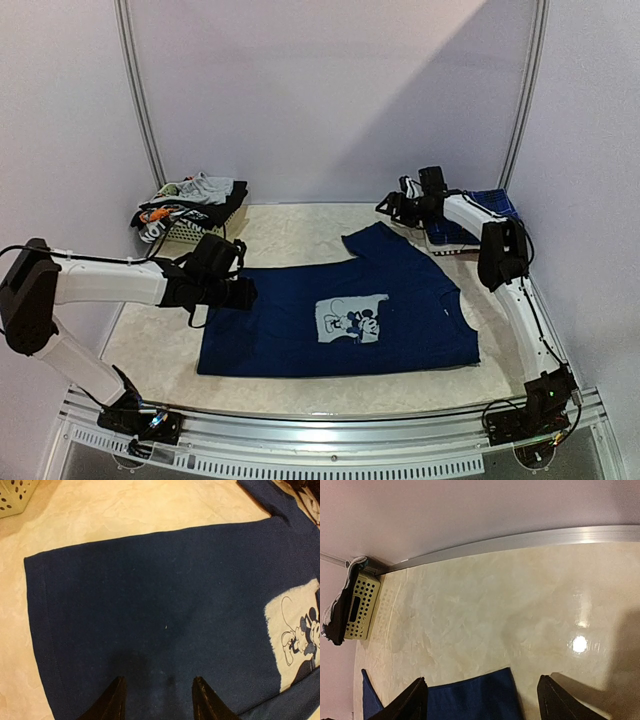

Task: Fold and stack the mixed laundry pile
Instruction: Pick up the 1/3-folded T-shirt from the center of the board.

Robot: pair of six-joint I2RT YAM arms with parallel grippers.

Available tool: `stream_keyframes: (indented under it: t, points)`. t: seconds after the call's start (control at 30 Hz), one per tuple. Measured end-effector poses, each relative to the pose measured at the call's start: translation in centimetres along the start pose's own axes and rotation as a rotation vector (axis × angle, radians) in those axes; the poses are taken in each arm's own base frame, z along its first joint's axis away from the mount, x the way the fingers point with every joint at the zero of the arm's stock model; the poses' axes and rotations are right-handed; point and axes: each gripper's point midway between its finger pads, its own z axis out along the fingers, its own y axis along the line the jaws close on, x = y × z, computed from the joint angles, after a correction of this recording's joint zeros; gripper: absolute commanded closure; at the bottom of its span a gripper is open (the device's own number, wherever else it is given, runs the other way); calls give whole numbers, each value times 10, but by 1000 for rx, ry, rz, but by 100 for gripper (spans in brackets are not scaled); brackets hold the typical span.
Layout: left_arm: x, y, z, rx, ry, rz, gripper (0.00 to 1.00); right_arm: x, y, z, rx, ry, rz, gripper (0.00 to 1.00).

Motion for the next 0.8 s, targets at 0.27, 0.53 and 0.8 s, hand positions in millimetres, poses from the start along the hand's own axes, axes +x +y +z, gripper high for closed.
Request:
stream_keyframes:
  t: [0.27,0.53,0.8]
  points:
    - [-4,-3,2,7,-2,-9,55,3,-4,10,-75,2,59,32]
    - [-5,-5,4,8,0,-12,55,19,5,14,-135,65,72,45]
    - [-5,-6,4,9,0,-12,55,33,8,19,-121,100,6,62]
